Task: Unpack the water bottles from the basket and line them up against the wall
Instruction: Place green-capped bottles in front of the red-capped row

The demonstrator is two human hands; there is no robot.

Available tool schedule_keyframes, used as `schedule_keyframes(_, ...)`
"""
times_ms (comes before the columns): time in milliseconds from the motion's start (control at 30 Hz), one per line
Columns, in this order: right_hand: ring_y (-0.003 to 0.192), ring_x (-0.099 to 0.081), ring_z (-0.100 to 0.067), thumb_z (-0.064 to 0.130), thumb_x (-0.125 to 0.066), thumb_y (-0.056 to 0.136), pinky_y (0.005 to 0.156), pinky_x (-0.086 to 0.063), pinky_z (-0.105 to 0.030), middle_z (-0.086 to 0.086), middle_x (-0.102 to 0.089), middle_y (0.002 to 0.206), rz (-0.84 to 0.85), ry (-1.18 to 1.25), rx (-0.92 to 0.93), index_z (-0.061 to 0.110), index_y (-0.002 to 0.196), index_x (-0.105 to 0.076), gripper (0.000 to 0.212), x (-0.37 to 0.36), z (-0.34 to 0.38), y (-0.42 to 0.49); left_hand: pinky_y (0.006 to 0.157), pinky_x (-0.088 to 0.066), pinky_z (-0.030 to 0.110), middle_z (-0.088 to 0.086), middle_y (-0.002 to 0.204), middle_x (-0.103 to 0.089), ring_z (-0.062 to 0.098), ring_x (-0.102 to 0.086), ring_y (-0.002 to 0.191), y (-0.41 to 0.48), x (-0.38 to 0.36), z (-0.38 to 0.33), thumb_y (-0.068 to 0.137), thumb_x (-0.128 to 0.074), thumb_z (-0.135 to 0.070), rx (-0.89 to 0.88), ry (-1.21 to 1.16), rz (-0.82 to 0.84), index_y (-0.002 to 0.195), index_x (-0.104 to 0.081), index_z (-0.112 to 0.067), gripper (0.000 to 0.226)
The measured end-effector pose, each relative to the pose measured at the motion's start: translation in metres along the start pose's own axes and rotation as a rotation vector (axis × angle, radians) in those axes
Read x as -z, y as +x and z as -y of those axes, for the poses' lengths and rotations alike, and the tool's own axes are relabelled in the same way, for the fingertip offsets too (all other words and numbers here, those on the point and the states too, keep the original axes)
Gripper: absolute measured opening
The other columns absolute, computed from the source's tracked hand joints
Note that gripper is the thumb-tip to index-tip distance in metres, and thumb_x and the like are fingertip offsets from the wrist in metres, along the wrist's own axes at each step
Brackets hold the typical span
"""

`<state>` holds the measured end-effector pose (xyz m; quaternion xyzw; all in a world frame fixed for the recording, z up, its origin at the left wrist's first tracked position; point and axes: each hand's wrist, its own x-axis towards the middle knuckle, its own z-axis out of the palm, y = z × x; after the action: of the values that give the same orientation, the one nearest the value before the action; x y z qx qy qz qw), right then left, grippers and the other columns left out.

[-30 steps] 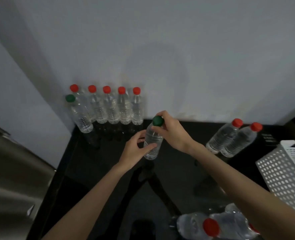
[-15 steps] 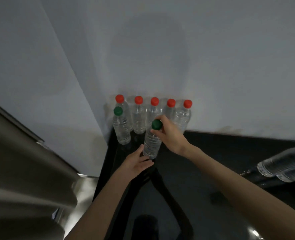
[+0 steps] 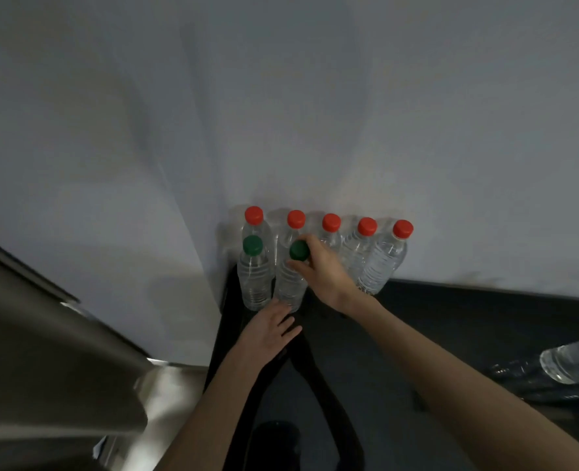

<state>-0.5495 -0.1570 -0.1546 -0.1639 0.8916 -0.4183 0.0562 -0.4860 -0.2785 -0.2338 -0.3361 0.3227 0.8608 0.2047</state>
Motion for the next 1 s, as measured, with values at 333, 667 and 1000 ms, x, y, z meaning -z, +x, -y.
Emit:
schedule_keyframes(333,0.082,-0.051,-0.016,0.012,-0.062,0.091,0.066,-0.038,-0.016,-0.006,-0.055,0.098,0.013,0.003,0.084,0.008,0.111,-0.047,0.025,-0.005,-0.007,0.011,0.107,-0.035,0.043,0.011,0.149,-0.037,0.028,-0.026,0.143,0.005,-0.002,-0.006,0.095,-0.047,-0.003,-0.004,0.085,0.054,0.144,-0.038,-0.014,0.051)
schedule_keyframes(667,0.09,-0.056,-0.012,0.017,-0.054,0.096,0.078,-0.047,-0.026,-0.005,-0.056,0.114,0.016,-0.014,0.051,0.018,0.14,-0.039,0.046,0.011,-0.002,-0.016,0.101,-0.041,0.035,0.003,0.134,-0.056,0.019,-0.052,0.118,-0.021,-0.003,-0.001,0.096,-0.054,-0.023,-0.124,0.449,-0.041,0.138,-0.047,-0.022,0.043)
schedule_keyframes(1000,0.09,-0.064,-0.012,0.015,-0.058,0.094,0.086,-0.053,-0.029,0.003,-0.061,0.102,-0.147,-0.05,0.07,0.021,0.128,-0.055,0.035,0.11,0.001,-0.142,0.104,-0.042,0.033,-0.004,0.129,-0.06,0.012,-0.055,0.12,-0.103,-0.051,0.03,0.097,-0.053,-0.02,-0.437,0.854,0.085,0.136,-0.049,-0.022,0.039)
